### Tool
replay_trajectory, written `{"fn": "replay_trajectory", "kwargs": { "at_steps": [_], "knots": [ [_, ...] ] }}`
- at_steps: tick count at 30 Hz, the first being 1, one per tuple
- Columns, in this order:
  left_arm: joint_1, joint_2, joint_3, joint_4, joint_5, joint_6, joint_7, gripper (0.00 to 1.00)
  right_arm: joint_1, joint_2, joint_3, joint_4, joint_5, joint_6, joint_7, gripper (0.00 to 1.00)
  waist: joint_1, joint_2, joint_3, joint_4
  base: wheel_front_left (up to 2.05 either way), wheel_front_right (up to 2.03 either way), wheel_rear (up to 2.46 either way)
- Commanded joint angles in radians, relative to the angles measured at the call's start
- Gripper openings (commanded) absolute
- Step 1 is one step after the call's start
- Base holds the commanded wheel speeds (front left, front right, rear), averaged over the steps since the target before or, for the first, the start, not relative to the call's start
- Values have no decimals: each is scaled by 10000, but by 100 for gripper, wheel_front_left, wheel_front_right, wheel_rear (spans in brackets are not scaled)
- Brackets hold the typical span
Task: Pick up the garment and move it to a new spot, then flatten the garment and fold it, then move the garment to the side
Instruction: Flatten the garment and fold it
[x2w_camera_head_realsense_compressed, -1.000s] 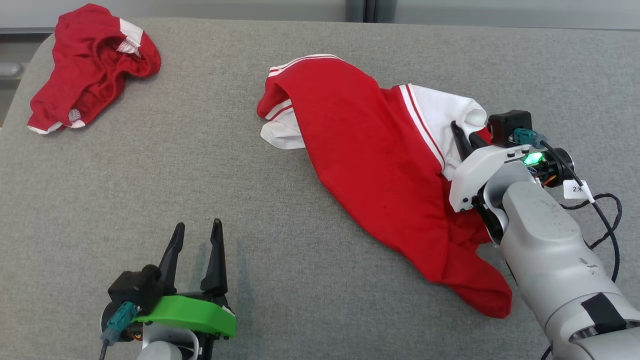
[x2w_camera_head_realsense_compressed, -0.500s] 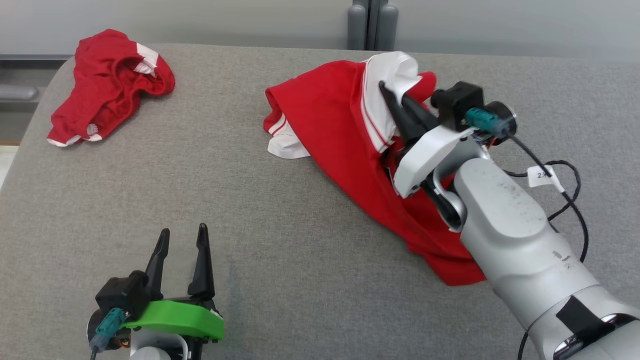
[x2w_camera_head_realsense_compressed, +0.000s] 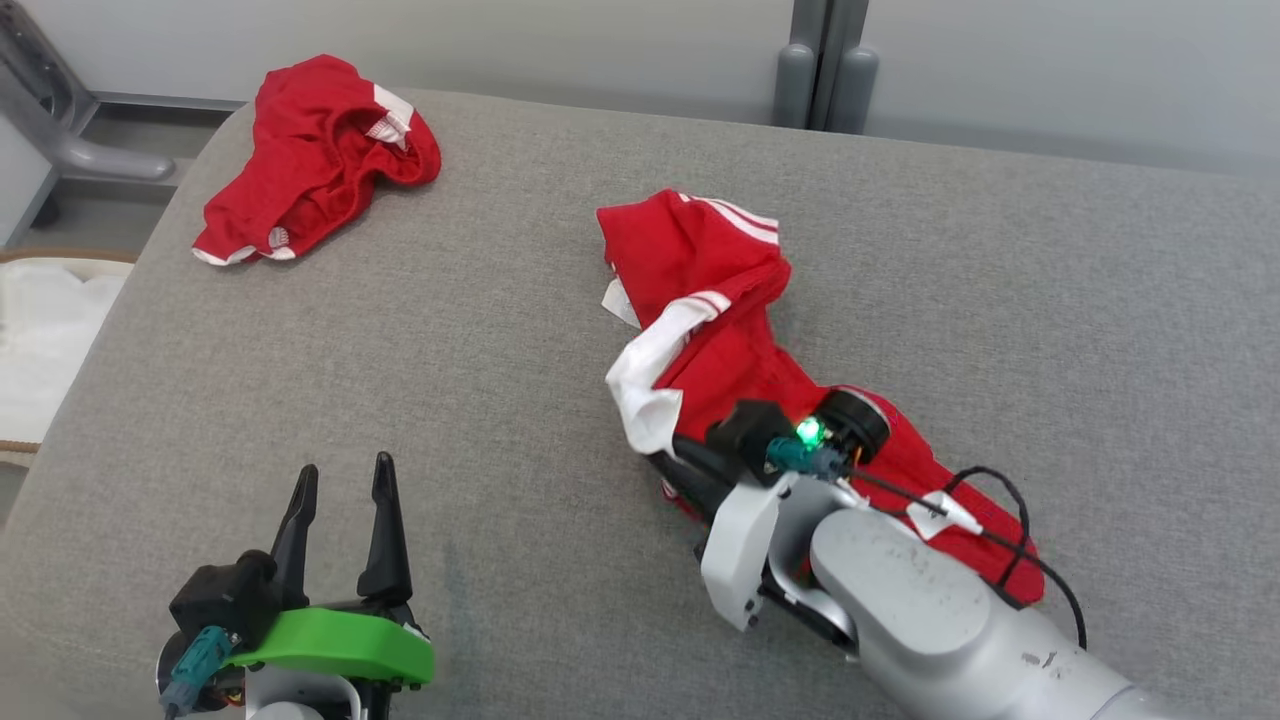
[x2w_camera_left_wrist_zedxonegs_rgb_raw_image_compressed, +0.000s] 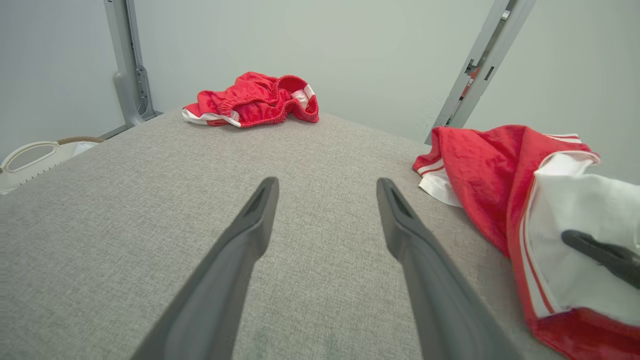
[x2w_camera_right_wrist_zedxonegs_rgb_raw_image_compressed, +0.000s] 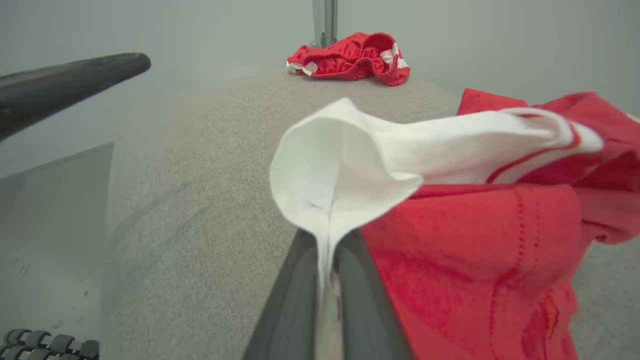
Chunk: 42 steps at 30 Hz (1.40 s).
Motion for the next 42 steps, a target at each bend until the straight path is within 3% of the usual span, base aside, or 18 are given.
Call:
{"fn": "replay_trajectory", "kwargs": {
  "at_steps": [1, 9, 14, 22, 31, 40, 41, 42],
  "knots": [
    [60, 16, -10, -25, -37, 11, -9, 100, 218, -41, 277, 36, -135, -14, -34, 100, 0, 0, 41, 109, 0, 0, 0],
    [149, 18, -138, 5, -57, 70, -9, 100, 640, -48, 1241, -181, 5, -14, -41, 100, 0, 0, -57, -123, 0, 0, 0],
    [242, 18, -139, 26, 41, 80, -9, 100, 500, -44, 876, -343, -91, -14, -296, 100, 0, 0, -254, -451, 0, 0, 0],
    [437, 18, -126, -8, 136, 48, -9, 100, 374, -45, -608, -197, -671, -14, -529, 100, 0, 0, -528, -743, 0, 0, 0],
    [191, 18, -346, -164, 28, 23, -9, 100, -95, -38, -1941, 887, -1431, -14, -504, 100, 0, 0, -157, -229, 0, 0, 0],
    [21, 15, -408, -258, -228, 139, -9, 100, -453, -52, -944, 1347, -1050, -14, 10, 100, 0, 0, 339, 231, 0, 0, 0],
    [13, 16, -407, -265, -244, 154, -9, 100, -508, -54, -846, 1365, -966, -14, 21, 51, 0, 0, 356, 234, 0, 0, 0],
    [11, 16, -404, -271, -263, 171, -9, 100, -546, -49, -777, 1377, -889, -14, 4, 36, 0, 0, 367, 230, 0, 0, 0]
  ]
}}
